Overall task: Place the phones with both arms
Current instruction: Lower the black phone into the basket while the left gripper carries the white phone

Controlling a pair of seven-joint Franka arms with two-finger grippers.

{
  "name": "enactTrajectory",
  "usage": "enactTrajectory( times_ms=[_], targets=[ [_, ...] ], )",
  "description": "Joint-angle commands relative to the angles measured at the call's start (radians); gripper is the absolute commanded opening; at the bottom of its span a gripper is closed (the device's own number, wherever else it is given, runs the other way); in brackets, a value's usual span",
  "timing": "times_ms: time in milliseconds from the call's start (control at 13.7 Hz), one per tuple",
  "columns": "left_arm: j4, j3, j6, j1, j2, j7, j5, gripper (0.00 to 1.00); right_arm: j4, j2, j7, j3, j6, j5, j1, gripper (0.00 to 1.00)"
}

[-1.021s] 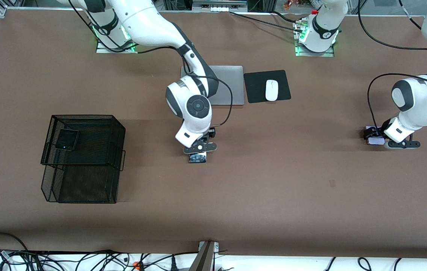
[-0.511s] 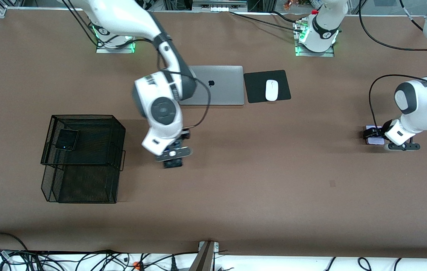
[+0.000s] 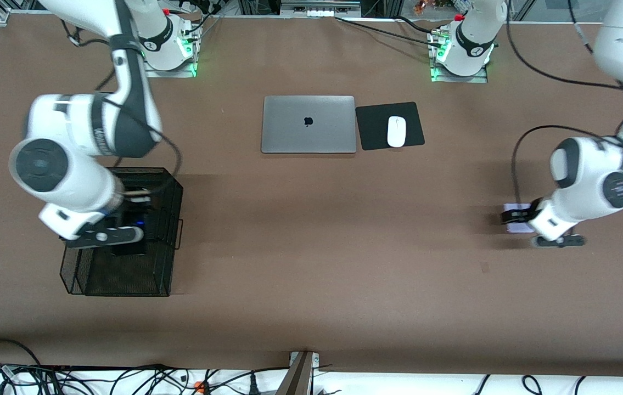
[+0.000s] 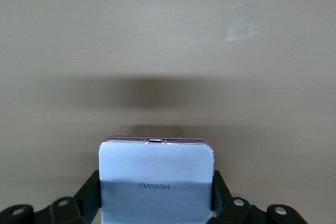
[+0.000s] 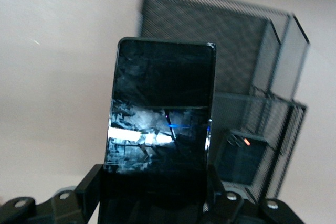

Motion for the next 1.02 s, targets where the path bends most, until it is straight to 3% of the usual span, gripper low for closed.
enactTrajectory(
  times_ms=[0,146,365,511,730,948],
  targets=[
    [0.100,0.011,-0.037,-0.134,0.061,-0.180,-0.017,0.00,-0.277,-0.192,-0.007,-0.014,0.113,0.004,0.026,0.00],
    [0.157,0.011,-0.037,-0.229,0.101,-0.313,-0.017,0.00,-0.405,-0.258,-0.004,-0.017,0.203,0.004,0.027,0.00],
    [0.250,0.011,-0.051,-0.380,0.138,-0.520,-0.018,0.00,-0.488,-0.277,0.019,-0.017,0.286,0.008,0.027,0.00],
    [0.324,0.009,-0.083,-0.464,0.162,-0.600,-0.018,0.00,-0.517,-0.274,0.020,-0.015,0.335,0.024,0.027,0.00],
    [0.431,0.011,-0.097,-0.587,0.216,-0.640,-0.073,0.00,-0.528,-0.251,0.028,-0.015,0.348,0.130,0.027,0.00],
    [0.535,0.020,-0.104,-0.676,0.285,-0.668,-0.071,0.00,-0.528,-0.235,0.028,-0.014,0.351,0.133,0.027,0.00]
  ],
)
